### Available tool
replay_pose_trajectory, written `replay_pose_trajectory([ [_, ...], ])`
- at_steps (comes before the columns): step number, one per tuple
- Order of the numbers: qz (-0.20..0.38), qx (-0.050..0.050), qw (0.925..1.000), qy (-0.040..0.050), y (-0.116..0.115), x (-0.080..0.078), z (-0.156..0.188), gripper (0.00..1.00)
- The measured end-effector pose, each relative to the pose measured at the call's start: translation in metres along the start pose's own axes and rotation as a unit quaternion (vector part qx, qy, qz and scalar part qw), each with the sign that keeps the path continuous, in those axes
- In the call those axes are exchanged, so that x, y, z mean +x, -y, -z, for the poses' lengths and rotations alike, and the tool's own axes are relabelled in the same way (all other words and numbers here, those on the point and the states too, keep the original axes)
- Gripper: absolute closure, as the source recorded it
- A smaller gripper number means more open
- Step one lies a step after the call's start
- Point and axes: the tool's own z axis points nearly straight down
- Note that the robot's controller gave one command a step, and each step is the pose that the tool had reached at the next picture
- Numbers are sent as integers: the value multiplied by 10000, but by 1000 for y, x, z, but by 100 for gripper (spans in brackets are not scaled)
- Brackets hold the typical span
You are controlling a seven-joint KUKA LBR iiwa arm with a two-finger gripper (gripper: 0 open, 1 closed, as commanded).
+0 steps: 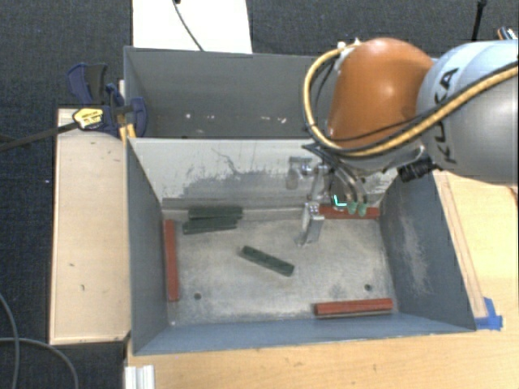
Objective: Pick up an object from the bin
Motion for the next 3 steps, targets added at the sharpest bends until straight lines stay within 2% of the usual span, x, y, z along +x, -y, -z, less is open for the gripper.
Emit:
replay_pose_trajectory([
  [1,2,2,10000,5,18,-14,-147,0],
  [2,2193,-5,9756,25,-37,21,-155,0],
  [3,2152,2,9766,27,-35,21,-155,100],
])
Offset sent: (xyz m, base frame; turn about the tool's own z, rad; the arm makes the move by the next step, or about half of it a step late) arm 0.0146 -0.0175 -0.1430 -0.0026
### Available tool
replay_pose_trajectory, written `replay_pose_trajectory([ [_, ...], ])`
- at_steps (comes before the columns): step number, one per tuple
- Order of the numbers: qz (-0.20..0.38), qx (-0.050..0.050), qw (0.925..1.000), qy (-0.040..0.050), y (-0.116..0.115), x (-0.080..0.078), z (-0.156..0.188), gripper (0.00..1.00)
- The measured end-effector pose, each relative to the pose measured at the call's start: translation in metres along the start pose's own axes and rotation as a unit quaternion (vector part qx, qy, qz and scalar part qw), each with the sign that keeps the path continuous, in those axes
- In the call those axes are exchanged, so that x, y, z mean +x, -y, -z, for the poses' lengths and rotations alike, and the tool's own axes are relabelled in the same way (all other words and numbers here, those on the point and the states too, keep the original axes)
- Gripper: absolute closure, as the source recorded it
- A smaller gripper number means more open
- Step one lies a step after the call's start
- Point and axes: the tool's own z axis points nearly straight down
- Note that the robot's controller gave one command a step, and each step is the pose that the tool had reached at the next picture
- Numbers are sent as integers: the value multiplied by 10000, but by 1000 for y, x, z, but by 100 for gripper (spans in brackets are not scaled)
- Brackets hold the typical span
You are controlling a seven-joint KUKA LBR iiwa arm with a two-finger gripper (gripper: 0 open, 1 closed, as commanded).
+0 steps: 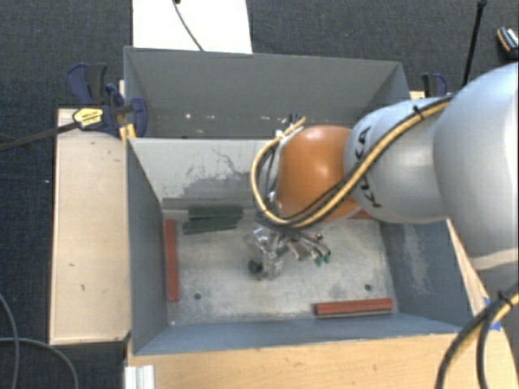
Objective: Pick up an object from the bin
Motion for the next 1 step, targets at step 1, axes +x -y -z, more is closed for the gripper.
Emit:
replay_pose_trajectory([
  [1,1849,24,9827,45,-22,16,218,100],
])
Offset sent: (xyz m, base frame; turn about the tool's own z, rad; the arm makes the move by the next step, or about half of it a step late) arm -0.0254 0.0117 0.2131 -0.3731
